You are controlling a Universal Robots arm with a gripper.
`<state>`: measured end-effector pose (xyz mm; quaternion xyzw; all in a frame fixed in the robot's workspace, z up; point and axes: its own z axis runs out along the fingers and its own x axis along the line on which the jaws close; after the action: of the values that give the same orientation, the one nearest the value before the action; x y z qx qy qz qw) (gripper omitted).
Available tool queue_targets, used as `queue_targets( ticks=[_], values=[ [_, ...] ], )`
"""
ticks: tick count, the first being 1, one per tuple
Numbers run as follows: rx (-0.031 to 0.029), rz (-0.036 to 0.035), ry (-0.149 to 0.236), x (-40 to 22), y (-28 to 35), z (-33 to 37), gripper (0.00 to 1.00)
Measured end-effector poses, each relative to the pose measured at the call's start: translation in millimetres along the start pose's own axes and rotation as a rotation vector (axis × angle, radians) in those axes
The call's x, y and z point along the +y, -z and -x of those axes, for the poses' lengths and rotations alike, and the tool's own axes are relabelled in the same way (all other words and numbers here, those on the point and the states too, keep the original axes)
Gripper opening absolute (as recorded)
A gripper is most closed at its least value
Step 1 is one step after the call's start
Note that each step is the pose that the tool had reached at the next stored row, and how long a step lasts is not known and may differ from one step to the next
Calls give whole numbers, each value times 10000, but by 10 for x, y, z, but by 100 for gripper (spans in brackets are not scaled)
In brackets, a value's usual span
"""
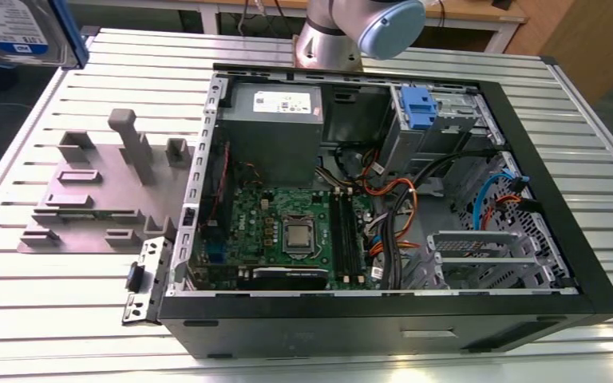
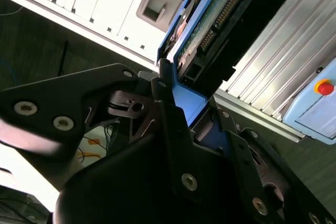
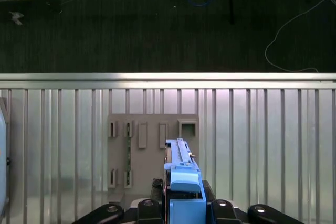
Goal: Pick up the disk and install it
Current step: 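Pick up the disk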
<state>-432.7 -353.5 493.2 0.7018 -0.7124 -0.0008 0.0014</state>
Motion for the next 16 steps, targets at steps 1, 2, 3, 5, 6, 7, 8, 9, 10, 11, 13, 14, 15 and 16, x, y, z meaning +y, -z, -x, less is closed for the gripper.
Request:
queue_targets(
  ticks=[1, 2, 3, 5, 6, 7, 8, 9, 10, 11, 13, 14, 15, 16],
  values=[
    [0, 1, 0, -6, 0, 0, 36],
    [0, 0, -1, -8, 0, 0, 36],
    [0, 0, -1, -8, 0, 0, 36],
    [0, 0, 0, -9, 0, 0, 36],
    [0, 1, 0, -10, 1, 0, 36],
    [0, 0, 0, -10, 0, 0, 36],
    [0, 1, 0, -11, 0, 0, 36],
    [0, 0, 0, -14, 0, 0, 36],
    [0, 0, 0, -16, 0, 0, 36],
    [0, 1, 0, -17, 0, 0, 36],
    [0, 0, 0, -19, -1, 0, 36],
    [1, 1, 0, -23, 0, 0, 36],
    [0, 1, 0, -30, 0, 0, 36],
    [0, 0, 0, -32, 0, 0, 36]
  ],
)
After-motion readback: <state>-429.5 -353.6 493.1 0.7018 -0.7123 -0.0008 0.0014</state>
